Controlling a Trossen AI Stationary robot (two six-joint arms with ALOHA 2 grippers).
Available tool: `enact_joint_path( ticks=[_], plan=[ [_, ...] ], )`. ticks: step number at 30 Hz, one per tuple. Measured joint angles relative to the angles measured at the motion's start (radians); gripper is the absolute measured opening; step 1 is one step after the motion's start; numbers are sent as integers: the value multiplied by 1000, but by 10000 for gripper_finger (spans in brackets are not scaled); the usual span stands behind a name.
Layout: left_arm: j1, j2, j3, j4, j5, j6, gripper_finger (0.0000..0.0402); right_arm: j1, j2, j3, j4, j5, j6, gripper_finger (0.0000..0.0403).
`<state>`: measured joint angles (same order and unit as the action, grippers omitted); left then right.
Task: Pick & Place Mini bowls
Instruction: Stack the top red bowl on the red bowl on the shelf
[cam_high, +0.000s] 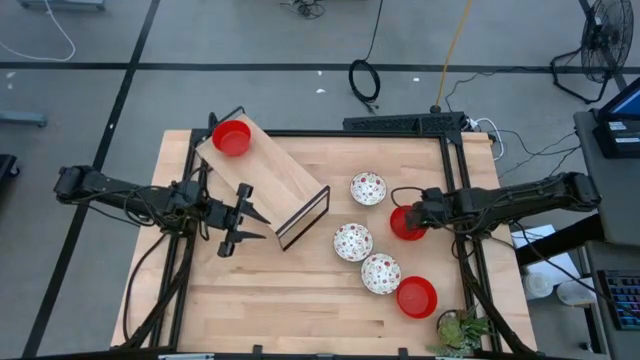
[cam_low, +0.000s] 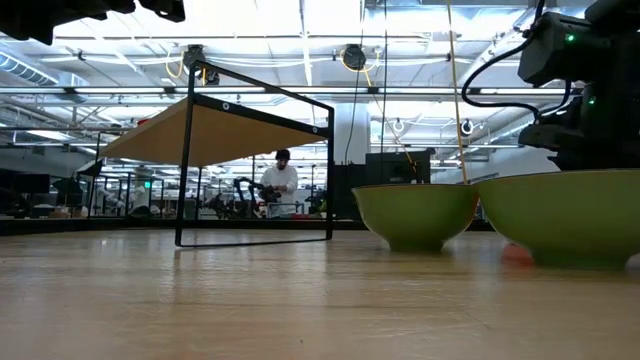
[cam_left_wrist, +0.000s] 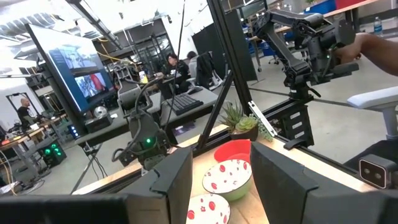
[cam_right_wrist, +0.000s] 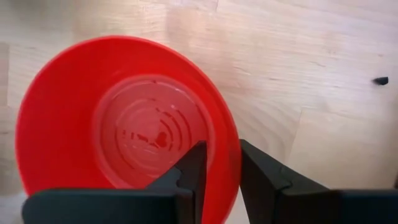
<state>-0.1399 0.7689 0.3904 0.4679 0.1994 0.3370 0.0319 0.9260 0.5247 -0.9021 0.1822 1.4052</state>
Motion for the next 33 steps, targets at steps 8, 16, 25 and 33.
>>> enact_joint_path(
  ticks=[8,16,25,33],
  plan=[
    [0,0,0,0,0,0,166,0,2,0,-15,3,-4,73],
    [0,0,0,0,0,0,166,0,2,1,-15,30,-13,38],
    [0,0,0,0,0,0,166,1,1,2,51,111,-164,3],
    [0,0,0,0,0,0,166,1,-70,22,263,174,-404,1]
  ],
)
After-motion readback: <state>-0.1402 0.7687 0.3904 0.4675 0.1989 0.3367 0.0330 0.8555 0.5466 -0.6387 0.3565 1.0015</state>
